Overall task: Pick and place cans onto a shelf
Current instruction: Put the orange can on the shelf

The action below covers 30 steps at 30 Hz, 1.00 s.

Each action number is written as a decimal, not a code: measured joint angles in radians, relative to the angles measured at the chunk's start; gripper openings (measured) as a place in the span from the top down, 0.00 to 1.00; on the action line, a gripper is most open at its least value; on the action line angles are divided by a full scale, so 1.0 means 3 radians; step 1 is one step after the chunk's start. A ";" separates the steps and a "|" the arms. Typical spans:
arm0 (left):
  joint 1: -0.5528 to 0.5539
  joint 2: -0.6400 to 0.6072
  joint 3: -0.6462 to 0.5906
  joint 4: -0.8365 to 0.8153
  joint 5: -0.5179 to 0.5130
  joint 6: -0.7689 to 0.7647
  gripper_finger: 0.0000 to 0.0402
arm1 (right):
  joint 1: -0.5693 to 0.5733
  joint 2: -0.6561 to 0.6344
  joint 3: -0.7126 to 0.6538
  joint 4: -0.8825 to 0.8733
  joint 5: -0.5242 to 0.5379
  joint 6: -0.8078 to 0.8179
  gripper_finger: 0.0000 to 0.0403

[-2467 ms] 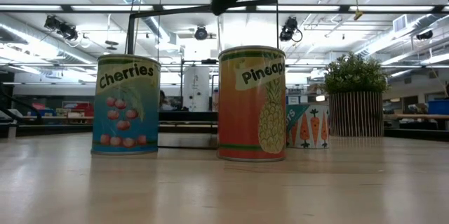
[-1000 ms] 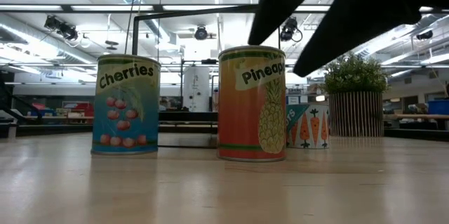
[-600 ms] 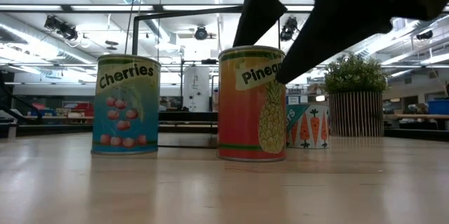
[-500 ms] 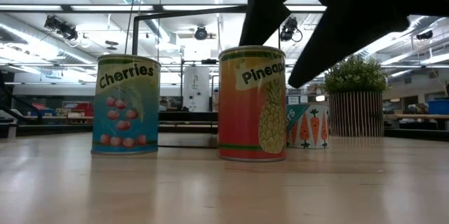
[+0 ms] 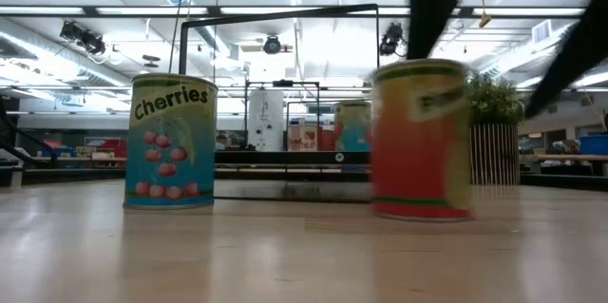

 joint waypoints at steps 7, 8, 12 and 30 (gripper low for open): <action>0.0000 0.0000 0.0000 0.0116 -0.0001 -0.0001 0.44 | 0.0162 -0.0055 0.0001 -0.0549 -0.0216 0.0644 0.07; 0.0002 0.0000 0.0000 0.0122 -0.0002 0.0001 0.44 | 0.0187 -0.0055 0.0001 -0.0645 -0.0225 0.0725 0.07; 0.0004 0.0002 0.0000 0.0125 -0.0133 0.0021 0.44 | 0.0243 -0.0084 -0.0010 -0.0973 -0.0288 0.1130 0.07; 0.0004 0.0020 0.0003 0.0218 -0.0224 0.0031 0.44 | -0.0302 -0.1035 -0.0011 -0.1083 -0.0705 0.3594 0.06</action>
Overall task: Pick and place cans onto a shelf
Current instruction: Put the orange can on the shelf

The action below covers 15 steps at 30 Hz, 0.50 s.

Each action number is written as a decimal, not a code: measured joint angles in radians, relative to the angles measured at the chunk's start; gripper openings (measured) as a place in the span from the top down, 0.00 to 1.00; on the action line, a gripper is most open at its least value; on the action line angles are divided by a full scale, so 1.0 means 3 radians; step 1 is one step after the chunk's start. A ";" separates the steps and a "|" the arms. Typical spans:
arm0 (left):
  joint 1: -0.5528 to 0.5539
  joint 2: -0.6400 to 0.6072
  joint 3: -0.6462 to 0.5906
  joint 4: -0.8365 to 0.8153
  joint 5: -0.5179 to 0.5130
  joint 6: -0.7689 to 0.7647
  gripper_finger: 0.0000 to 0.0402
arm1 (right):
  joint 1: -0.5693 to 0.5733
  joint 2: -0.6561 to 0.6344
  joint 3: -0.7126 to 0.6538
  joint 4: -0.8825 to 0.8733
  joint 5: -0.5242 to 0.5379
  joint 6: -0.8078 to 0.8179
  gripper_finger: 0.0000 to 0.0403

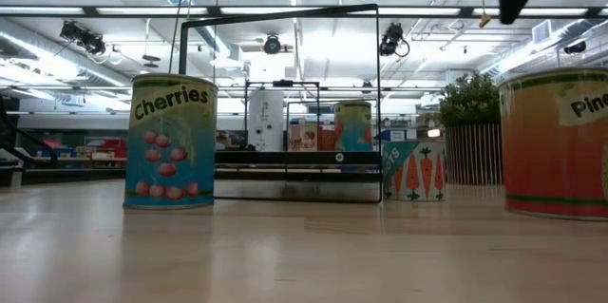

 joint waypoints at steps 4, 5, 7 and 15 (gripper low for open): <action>0.0000 0.0001 0.0000 -0.0001 -0.0005 0.0000 0.44 | -0.0195 0.0010 0.0002 0.0046 -0.0068 0.0270 0.02; 0.0000 0.0001 0.0000 -0.0001 -0.0005 0.0002 0.44 | -0.0239 0.0016 -0.0002 0.0091 -0.0101 0.0312 0.02; 0.0000 0.0001 -0.0001 -0.0001 -0.0004 0.0002 0.44 | -0.0334 0.0014 -0.0096 0.0330 -0.0136 0.0361 0.01; -0.0005 0.0001 -0.0001 -0.0005 0.0109 -0.0006 0.44 | -0.0457 0.0018 -0.0642 0.0642 -0.0319 0.0536 0.01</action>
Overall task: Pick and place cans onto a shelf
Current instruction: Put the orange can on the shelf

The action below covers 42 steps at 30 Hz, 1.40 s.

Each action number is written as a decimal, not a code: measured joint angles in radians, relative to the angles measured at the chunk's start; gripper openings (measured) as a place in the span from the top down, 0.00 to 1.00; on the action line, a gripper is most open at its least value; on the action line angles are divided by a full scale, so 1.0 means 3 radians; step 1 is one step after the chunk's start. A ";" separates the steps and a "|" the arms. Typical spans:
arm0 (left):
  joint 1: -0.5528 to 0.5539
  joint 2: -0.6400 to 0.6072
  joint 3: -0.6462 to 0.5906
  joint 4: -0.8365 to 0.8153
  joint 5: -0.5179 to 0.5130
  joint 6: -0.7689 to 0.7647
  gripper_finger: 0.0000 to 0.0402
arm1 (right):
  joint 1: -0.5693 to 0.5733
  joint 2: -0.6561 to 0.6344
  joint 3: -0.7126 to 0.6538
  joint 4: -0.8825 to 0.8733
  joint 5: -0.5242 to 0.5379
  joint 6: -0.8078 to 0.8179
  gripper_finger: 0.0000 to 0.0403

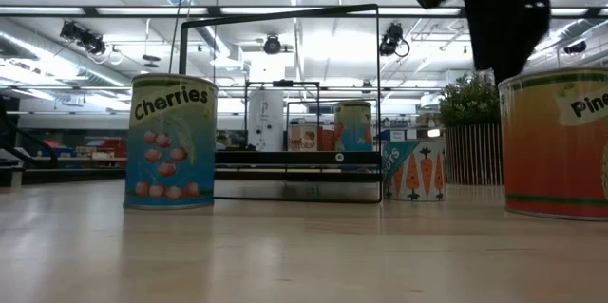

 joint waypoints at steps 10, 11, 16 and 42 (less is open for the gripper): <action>0.0001 0.0000 0.0000 0.0006 0.0083 0.0001 0.44 | 0.0142 -0.0003 -0.0346 0.0345 -0.0286 0.0352 0.01; 0.0001 0.0000 0.0000 0.0006 0.0081 0.0002 0.44 | 0.0154 -0.0003 -0.0355 0.0344 -0.0303 0.0383 0.01; 0.0005 0.0000 0.0000 0.0005 0.0080 0.0005 0.44 | 0.0183 -0.0004 -0.0392 0.0364 -0.0383 0.0396 0.02; 0.0550 -0.0004 -0.0004 0.0008 -0.0570 0.0470 0.44 | -0.0473 -0.0847 -0.0369 -0.0306 -0.0232 -0.1171 0.19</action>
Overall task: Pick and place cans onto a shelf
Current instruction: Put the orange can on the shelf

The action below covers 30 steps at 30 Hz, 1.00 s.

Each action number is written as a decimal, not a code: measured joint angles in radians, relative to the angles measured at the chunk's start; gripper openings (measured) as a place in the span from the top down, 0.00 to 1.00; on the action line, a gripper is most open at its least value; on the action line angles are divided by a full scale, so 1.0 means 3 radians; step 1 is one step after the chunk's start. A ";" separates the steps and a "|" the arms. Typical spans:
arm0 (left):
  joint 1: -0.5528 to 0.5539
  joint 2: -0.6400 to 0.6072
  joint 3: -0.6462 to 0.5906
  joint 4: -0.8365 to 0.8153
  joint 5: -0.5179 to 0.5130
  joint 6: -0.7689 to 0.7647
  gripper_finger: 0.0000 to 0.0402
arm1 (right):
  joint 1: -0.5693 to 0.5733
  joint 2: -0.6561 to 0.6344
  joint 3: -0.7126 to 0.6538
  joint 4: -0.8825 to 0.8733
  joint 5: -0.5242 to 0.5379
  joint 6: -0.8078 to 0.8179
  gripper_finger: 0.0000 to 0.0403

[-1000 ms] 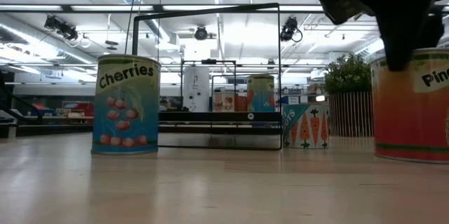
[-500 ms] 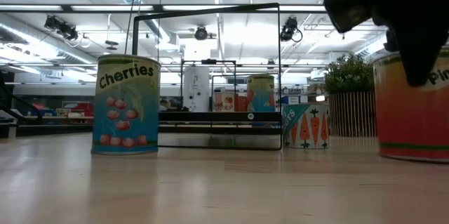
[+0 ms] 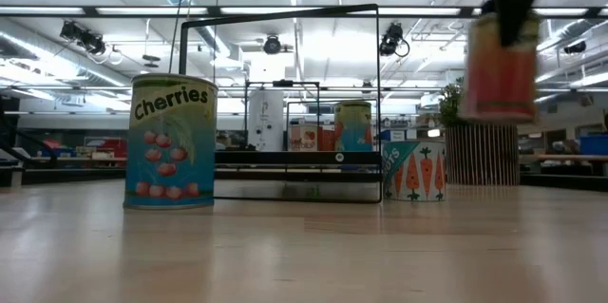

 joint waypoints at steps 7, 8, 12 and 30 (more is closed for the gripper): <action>0.0495 -0.0003 0.0000 -0.0043 0.0540 0.0574 0.44 | -0.0525 0.0474 0.0806 -0.0212 0.0428 -0.0926 0.20; 0.0554 -0.0004 0.0000 -0.0064 0.0601 0.0627 0.44 | -0.0604 0.0561 0.0945 -0.0212 0.0439 -0.1062 0.20; 0.0723 -0.0004 0.0000 -0.0318 0.0711 0.0841 0.44 | -0.0908 0.0866 0.1366 -0.0159 0.0508 -0.1490 0.20; 0.0833 -0.0489 0.0000 -0.0759 0.1223 0.0832 0.44 | -0.1332 0.1605 0.1501 0.0246 0.0245 -0.2263 0.15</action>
